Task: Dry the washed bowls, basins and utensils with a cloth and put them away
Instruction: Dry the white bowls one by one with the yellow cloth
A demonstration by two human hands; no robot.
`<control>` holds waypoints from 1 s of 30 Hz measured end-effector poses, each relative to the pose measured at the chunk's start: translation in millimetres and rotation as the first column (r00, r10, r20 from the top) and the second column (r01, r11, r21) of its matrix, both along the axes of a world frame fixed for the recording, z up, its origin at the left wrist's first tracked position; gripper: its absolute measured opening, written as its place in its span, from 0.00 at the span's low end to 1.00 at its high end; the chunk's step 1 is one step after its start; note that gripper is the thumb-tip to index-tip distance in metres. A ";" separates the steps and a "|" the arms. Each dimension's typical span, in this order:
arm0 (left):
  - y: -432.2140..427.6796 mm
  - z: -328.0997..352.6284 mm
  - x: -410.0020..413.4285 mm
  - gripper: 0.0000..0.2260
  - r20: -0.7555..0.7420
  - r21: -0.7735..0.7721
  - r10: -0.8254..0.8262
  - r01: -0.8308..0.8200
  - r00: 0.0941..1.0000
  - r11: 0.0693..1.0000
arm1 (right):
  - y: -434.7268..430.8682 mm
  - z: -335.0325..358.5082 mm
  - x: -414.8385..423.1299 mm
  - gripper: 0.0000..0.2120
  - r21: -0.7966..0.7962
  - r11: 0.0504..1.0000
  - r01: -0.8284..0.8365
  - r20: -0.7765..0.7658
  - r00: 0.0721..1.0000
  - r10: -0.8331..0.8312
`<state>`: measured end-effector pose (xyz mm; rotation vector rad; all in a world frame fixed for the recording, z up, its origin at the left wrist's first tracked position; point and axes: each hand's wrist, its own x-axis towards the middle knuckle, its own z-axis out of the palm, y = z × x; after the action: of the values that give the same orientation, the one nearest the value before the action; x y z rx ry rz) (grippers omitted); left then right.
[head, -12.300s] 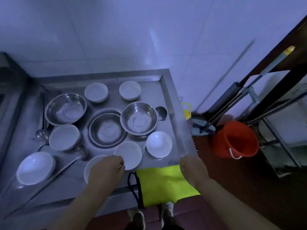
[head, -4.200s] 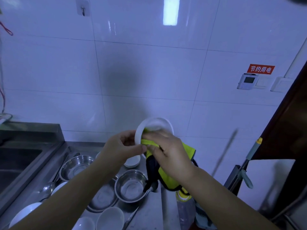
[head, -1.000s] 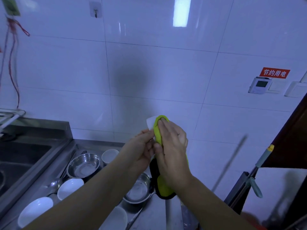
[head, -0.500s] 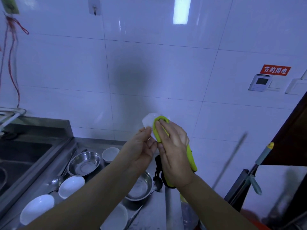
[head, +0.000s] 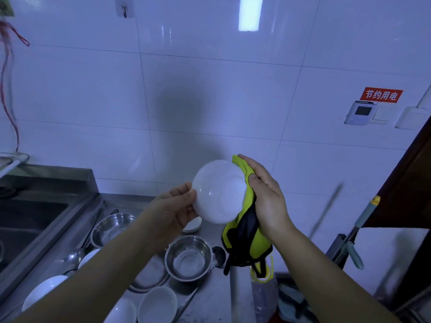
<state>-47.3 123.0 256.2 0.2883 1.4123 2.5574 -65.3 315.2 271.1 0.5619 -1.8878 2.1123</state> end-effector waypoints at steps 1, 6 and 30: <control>-0.9 1.1 -0.5 0.14 -0.055 -0.108 0.009 -0.015 0.998 0.994 | 0.4 1.9 -0.2 0.19 0.063 0.998 0.003 -0.031 1.000 -0.002; 7.3 14.0 5.9 0.05 -0.476 -0.715 -0.045 -0.357 0.878 0.601 | -6.8 2.7 2.2 0.19 0.630 0.748 0.211 -0.354 0.934 0.035; -4.6 0.9 7.2 0.06 -0.548 -0.353 -0.811 -0.936 0.205 0.002 | 21.0 -41.9 12.1 0.06 0.777 0.185 0.602 -0.621 0.681 0.389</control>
<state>-40.1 118.4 257.1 1.7581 3.2360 -0.3718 -53.1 336.3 229.2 1.1831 -2.3006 -0.0422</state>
